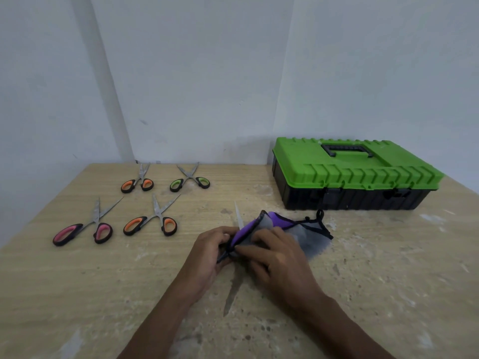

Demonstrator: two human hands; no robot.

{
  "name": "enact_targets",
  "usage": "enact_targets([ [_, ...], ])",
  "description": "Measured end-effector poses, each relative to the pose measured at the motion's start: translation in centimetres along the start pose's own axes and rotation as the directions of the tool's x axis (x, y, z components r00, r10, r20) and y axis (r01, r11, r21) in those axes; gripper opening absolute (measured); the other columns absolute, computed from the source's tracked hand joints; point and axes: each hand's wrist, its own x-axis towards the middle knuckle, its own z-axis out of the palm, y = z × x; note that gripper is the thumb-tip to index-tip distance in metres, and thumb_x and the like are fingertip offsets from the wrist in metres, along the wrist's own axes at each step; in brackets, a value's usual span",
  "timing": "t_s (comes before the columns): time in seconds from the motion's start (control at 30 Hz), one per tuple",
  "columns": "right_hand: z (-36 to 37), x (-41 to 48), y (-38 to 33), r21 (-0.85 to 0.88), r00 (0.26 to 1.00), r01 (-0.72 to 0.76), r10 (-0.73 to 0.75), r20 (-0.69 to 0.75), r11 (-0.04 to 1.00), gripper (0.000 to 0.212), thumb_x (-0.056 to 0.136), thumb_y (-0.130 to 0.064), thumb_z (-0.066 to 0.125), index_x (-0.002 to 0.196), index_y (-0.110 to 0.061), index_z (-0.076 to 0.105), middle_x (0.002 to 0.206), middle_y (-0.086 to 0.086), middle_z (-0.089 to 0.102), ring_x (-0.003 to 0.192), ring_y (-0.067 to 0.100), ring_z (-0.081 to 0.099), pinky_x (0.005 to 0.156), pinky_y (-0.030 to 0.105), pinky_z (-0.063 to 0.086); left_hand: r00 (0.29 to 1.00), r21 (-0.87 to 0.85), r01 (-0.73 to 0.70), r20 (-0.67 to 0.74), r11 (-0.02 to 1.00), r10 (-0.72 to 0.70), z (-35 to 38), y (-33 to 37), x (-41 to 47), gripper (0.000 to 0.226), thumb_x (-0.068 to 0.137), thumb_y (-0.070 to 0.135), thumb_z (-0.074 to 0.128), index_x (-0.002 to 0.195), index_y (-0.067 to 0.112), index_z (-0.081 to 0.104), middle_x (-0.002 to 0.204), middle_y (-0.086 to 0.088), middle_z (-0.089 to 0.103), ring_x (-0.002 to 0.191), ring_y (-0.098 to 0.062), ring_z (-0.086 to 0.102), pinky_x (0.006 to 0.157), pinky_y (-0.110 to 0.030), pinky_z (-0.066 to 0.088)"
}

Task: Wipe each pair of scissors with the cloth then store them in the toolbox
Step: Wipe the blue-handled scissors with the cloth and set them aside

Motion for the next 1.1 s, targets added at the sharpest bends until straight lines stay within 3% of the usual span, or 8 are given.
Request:
enact_targets([
  [0.2,-0.2,0.6,1.6,-0.069,0.985,-0.114,0.104,-0.141,0.991,0.032,0.089,-0.028,0.049,0.108,-0.032,0.075,0.097,-0.007,0.063,0.083,0.020,0.051,0.063,0.038,0.048,0.999,-0.009,-0.005,0.048,1.000,0.005,0.4,-0.2,-0.2,0.040,0.100,-0.005,0.031,0.101,-0.004,0.071,0.094,-0.023,0.076,0.084,-0.029,0.075,0.075,-0.034,0.063],
  [0.33,0.0,-0.3,-1.3,-0.045,0.999,0.011,-0.013,-0.032,0.999,0.030,0.091,-0.032,0.050,0.108,-0.035,0.074,0.095,-0.011,0.063,0.084,0.013,0.050,0.066,0.028,0.042,1.000,0.058,-0.024,-0.003,0.998,0.025,-0.4,-0.2,0.1,0.041,0.100,0.002,0.037,0.100,0.006,0.077,0.100,-0.018,0.077,0.096,-0.028,0.073,0.080,-0.036,0.058],
  [0.47,0.0,0.6,1.2,-0.041,0.983,-0.150,0.144,-0.115,0.988,0.035,0.088,-0.027,0.048,0.110,-0.031,0.075,0.095,-0.008,0.064,0.085,0.018,0.052,0.065,0.037,0.048,0.999,-0.067,0.002,0.035,0.998,0.000,0.4,0.0,-0.2,0.038,0.100,-0.006,0.032,0.099,-0.006,0.070,0.097,-0.026,0.073,0.081,-0.031,0.073,0.070,-0.033,0.064],
  [0.57,0.0,0.6,2.6,-0.024,0.960,-0.258,0.253,-0.118,0.966,0.031,0.087,-0.017,0.058,0.112,-0.026,0.076,0.100,-0.007,0.065,0.089,0.020,0.056,0.071,0.039,0.052,1.000,-0.069,0.000,0.027,0.998,0.002,0.5,-0.2,0.0,0.036,0.100,-0.007,0.033,0.097,-0.008,0.069,0.100,-0.028,0.069,0.079,-0.034,0.073,0.068,-0.033,0.064],
  [0.77,-0.4,0.1,1.5,-0.008,0.987,-0.114,0.112,-0.116,0.993,0.032,0.088,-0.021,0.055,0.114,-0.026,0.074,0.101,-0.009,0.064,0.091,0.011,0.051,0.070,0.023,0.044,0.986,0.103,-0.098,0.146,0.990,0.082,-0.1,-0.4,-0.4,0.028,0.101,-0.003,0.049,0.107,0.006,0.074,0.103,-0.015,0.078,0.096,-0.025,0.076,0.087,-0.033,0.061],
  [0.9,0.2,1.0,2.1,-0.086,0.980,-0.104,0.088,-0.179,0.991,0.038,0.086,-0.023,0.048,0.113,-0.020,0.075,0.102,-0.004,0.067,0.088,0.022,0.058,0.067,0.036,0.053,0.963,0.312,-0.218,0.225,0.925,0.151,-0.2,-0.7,-0.6,0.019,0.096,0.008,0.067,0.109,0.018,0.075,0.104,0.000,0.079,0.099,-0.019,0.075,0.086,-0.031,0.060],
  [0.97,0.2,1.5,2.1,-0.101,0.977,-0.111,0.090,-0.195,0.989,0.041,0.084,-0.022,0.046,0.112,-0.018,0.076,0.099,-0.002,0.067,0.085,0.024,0.059,0.064,0.038,0.053,0.964,0.313,-0.222,0.211,0.923,0.160,-0.1,-0.7,-0.8,0.021,0.095,0.008,0.068,0.106,0.024,0.074,0.102,0.008,0.079,0.097,-0.015,0.075,0.081,-0.024,0.060],
  [1.1,0.1,2.5,2.2,-0.074,0.952,-0.205,0.181,-0.247,0.976,0.046,0.080,-0.020,0.043,0.112,-0.018,0.076,0.095,0.000,0.063,0.080,0.025,0.060,0.056,0.034,0.052,0.948,0.300,-0.243,0.275,0.922,0.161,-0.1,-0.7,-0.8,0.025,0.099,0.006,0.061,0.120,0.014,0.072,0.112,-0.003,0.078,0.101,-0.022,0.075,0.087,-0.029,0.060],
])
